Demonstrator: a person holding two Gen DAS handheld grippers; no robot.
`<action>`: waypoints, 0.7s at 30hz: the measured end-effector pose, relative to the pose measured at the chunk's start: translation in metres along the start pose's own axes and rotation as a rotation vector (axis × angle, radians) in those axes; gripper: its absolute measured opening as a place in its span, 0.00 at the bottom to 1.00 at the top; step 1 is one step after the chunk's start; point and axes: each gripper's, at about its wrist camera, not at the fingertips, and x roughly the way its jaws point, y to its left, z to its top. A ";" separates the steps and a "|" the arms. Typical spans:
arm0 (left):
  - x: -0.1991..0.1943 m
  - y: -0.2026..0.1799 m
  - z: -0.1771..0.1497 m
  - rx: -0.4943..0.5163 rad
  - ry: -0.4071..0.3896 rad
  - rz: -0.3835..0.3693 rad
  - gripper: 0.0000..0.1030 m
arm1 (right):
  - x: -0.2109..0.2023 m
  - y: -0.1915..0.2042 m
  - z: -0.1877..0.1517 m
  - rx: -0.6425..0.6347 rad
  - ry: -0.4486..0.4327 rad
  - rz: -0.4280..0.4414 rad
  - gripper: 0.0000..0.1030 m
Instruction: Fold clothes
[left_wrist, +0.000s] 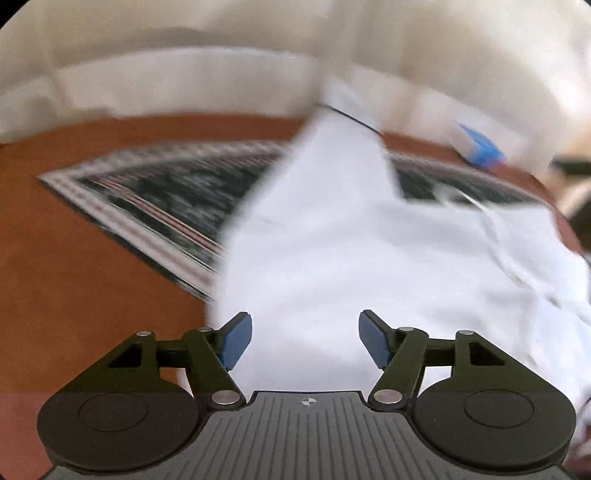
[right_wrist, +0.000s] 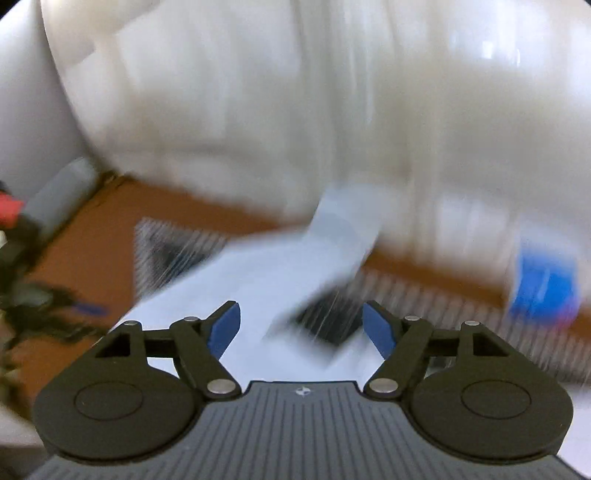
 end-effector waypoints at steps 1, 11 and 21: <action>0.000 -0.009 -0.007 0.019 0.016 -0.014 0.79 | 0.001 0.003 -0.022 0.018 0.047 0.017 0.75; -0.014 -0.093 -0.063 0.237 0.111 0.069 0.88 | 0.011 0.029 -0.164 -0.027 0.230 0.223 0.69; 0.021 -0.093 -0.090 0.178 0.154 0.209 0.52 | 0.032 0.056 -0.188 -0.342 0.312 0.253 0.64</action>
